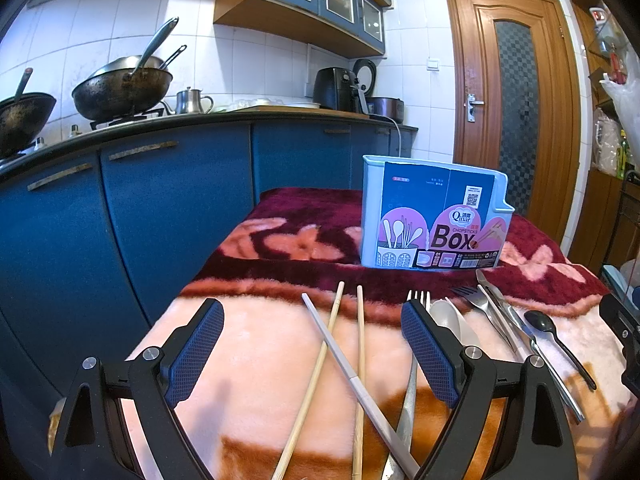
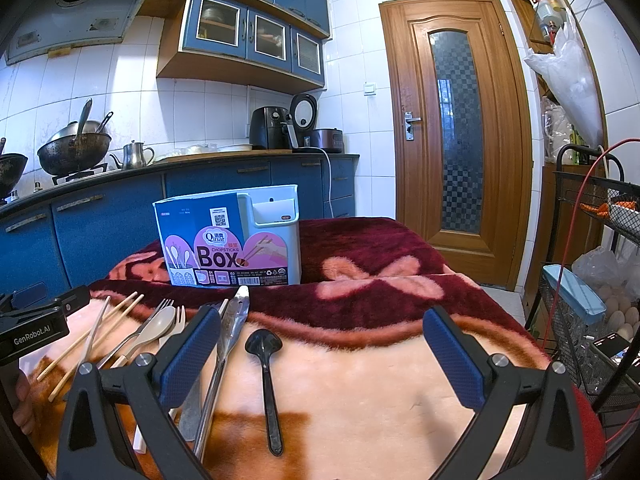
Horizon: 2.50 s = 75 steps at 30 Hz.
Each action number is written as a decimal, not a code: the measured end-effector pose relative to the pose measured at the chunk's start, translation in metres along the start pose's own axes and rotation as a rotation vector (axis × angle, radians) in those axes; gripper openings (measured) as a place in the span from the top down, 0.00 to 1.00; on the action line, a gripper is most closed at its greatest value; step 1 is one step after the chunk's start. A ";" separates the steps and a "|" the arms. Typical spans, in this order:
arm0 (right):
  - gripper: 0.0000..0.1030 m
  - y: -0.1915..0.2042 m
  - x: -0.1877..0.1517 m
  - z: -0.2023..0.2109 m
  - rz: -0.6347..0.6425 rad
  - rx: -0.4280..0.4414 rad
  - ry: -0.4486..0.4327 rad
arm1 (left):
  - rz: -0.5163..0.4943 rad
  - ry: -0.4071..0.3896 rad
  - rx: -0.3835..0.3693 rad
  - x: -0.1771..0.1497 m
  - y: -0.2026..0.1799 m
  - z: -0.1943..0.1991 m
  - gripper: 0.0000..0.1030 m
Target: Organize utensils
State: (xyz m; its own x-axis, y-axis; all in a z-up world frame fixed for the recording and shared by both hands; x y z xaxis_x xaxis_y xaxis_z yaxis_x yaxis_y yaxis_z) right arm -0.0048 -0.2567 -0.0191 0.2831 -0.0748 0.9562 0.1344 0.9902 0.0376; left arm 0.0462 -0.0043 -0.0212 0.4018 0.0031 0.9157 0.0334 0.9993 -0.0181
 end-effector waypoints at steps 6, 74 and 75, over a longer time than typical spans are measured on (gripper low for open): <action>0.00 0.000 0.000 0.000 0.000 0.000 0.000 | 0.000 0.000 0.000 0.000 0.001 0.000 0.12; 0.36 0.012 0.007 -0.046 0.138 0.139 0.497 | 0.015 0.522 -0.118 0.009 0.022 -0.075 0.34; 0.38 0.013 0.006 -0.048 0.142 0.145 0.508 | 0.026 0.533 -0.133 0.008 0.022 -0.078 0.40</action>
State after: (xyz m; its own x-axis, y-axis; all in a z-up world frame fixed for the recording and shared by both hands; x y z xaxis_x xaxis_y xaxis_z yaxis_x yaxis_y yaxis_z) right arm 0.0437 -0.2501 -0.0266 0.7170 0.0488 0.6953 -0.0605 0.9981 -0.0076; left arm 0.1215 0.0143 -0.0452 0.8107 -0.0268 0.5848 0.1194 0.9855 -0.1203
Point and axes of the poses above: each gripper's, at about its wrist camera, not at the fingertips, and z roughly against the way its jaws point, y to its left, x to its top, the point moved 5 cm from there along -z, roughly the way its jaws point, and after that the axes turned 2 degrees about -x, right-handed, at the moved point
